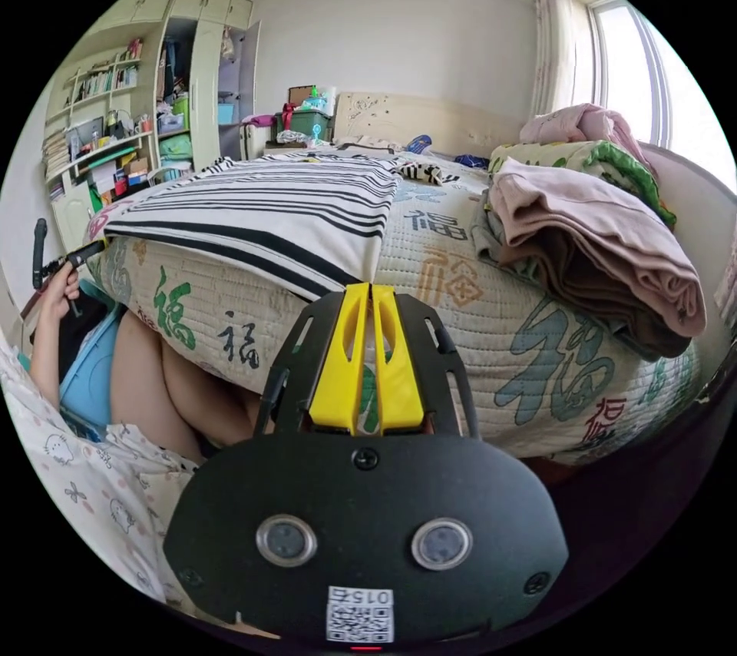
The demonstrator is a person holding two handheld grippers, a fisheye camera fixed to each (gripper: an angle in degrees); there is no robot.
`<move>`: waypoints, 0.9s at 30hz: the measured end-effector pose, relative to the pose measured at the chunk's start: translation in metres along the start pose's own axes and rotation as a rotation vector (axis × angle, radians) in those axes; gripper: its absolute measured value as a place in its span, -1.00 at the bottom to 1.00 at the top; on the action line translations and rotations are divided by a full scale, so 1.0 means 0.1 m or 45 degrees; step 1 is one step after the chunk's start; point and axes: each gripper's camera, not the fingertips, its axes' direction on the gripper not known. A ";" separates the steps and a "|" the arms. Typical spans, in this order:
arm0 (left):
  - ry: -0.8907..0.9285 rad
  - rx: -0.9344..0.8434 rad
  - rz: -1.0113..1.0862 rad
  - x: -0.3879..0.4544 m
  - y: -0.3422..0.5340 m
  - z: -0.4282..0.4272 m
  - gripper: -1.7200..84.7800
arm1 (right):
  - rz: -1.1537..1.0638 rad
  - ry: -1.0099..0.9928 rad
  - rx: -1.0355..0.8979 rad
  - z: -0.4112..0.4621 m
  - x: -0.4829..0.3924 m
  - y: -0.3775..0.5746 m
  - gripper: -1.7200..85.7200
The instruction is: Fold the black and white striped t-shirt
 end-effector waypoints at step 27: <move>0.602 0.125 0.659 1.30 -1.01 -0.82 -0.85 | 0.729 -0.707 0.419 -2.08 2.65 -3.81 -0.82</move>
